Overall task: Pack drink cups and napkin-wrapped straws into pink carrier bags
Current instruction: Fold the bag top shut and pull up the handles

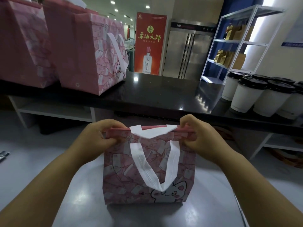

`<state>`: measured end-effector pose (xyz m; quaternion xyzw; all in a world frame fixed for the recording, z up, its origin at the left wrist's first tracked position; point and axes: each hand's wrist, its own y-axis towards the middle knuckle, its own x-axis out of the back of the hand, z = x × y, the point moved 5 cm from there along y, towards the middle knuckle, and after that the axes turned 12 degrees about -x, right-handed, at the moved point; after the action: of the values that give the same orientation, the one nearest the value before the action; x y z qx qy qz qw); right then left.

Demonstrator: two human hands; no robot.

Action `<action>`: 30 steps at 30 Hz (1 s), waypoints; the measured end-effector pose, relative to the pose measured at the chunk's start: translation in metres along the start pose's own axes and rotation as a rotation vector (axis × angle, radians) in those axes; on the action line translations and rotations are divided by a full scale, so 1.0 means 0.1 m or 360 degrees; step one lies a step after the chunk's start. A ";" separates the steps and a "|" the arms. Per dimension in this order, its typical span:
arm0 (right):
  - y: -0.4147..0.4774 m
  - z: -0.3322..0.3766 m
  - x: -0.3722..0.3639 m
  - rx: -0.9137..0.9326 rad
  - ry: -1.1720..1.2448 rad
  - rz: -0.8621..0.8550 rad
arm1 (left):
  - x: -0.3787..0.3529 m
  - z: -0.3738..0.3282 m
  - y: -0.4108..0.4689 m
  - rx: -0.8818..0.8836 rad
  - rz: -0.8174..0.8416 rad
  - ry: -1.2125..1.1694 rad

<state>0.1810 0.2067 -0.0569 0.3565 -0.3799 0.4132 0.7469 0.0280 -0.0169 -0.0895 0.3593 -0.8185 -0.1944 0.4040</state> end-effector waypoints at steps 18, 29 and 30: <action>-0.01 -0.15 -0.14 0.0516 -0.0349 -0.0303 | -0.06 -0.08 -0.04 -0.0715 0.0264 0.1002; 0.02 -0.07 -0.09 0.0346 -0.0251 -0.0278 | -0.08 -0.16 0.04 -0.0574 0.0135 0.0889; 0.03 -0.04 -0.09 0.0323 -0.0273 -0.0285 | -0.09 -0.17 0.08 -0.0547 0.0106 0.0896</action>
<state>0.1762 0.2082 -0.0658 0.4964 -0.3654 0.3494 0.7056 0.0425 -0.0055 -0.0791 0.2985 -0.6413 -0.2095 0.6751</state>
